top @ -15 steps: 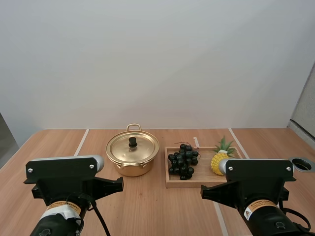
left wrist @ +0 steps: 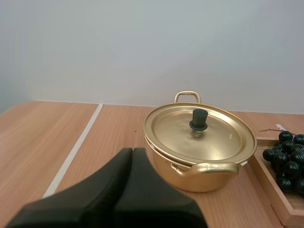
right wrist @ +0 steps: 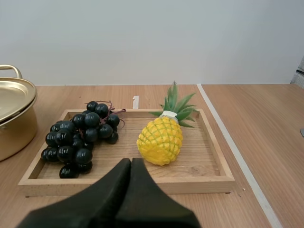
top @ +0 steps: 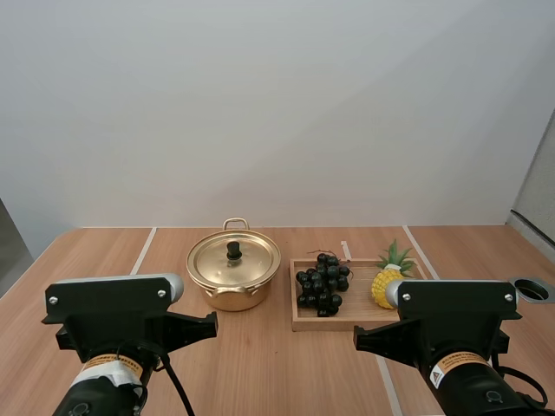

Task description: Open the pot, put the grape inside, and close it

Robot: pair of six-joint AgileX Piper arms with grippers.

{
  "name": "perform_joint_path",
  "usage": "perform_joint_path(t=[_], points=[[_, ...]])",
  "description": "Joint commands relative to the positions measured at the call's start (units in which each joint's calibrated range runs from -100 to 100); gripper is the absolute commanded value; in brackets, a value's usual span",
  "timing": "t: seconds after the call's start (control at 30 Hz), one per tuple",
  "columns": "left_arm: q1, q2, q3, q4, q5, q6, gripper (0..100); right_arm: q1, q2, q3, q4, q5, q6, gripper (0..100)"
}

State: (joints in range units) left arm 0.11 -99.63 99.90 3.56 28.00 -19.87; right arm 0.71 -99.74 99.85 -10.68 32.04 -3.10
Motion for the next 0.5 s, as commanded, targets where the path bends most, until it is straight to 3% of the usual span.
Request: perform_joint_path(t=[0.0,0.47], points=[[-0.09,-0.4,0.1,0.1,-1.4,-0.6,1,-0.2,-0.3,0.2,-0.4,-0.2,0.5,0],[-0.09,-0.4,0.1,0.0,-1.4,-0.9,1,-0.2,-0.3,0.2,-0.4,-0.2,0.5,0]])
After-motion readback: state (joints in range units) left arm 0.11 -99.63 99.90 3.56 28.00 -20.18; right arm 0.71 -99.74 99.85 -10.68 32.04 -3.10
